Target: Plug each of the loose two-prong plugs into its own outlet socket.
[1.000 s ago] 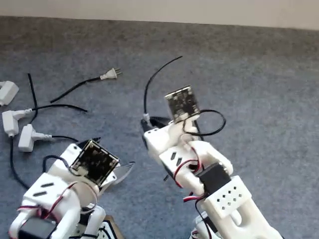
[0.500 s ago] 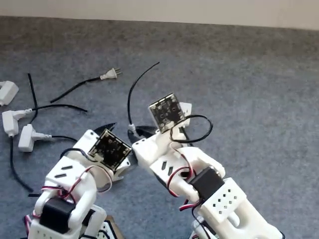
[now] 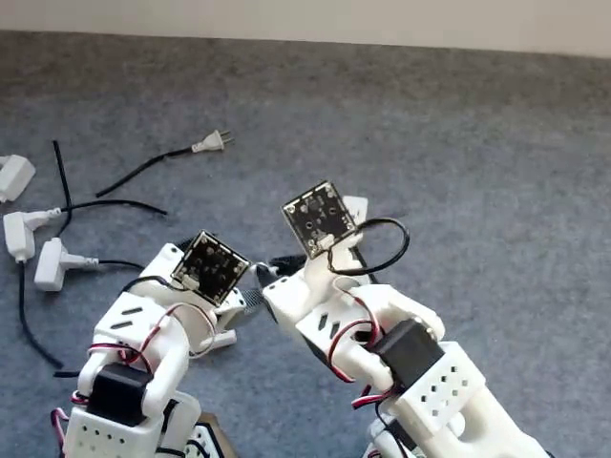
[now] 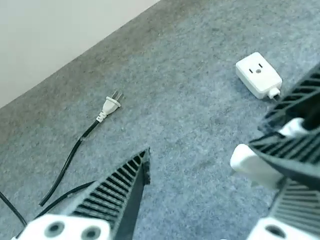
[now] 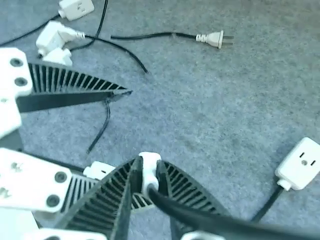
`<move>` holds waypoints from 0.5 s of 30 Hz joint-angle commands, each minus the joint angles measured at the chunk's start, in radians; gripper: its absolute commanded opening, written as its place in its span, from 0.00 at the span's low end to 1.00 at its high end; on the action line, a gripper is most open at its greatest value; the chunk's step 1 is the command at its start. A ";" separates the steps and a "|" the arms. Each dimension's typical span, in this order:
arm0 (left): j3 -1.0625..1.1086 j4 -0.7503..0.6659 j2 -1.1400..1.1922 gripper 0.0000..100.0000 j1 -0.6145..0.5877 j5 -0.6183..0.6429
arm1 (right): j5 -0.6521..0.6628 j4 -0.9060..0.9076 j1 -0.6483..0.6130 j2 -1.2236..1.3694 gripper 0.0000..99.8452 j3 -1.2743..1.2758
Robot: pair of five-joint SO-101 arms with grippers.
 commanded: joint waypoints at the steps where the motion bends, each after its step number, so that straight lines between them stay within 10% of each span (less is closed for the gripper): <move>1: -0.012 -0.031 -0.004 0.37 -0.030 0.000 | 0.057 0.087 0.015 -0.013 0.00 -0.047; 15: -0.013 -0.021 -0.005 0.37 -0.076 -0.038 | 0.129 0.153 0.064 -0.010 0.00 -0.048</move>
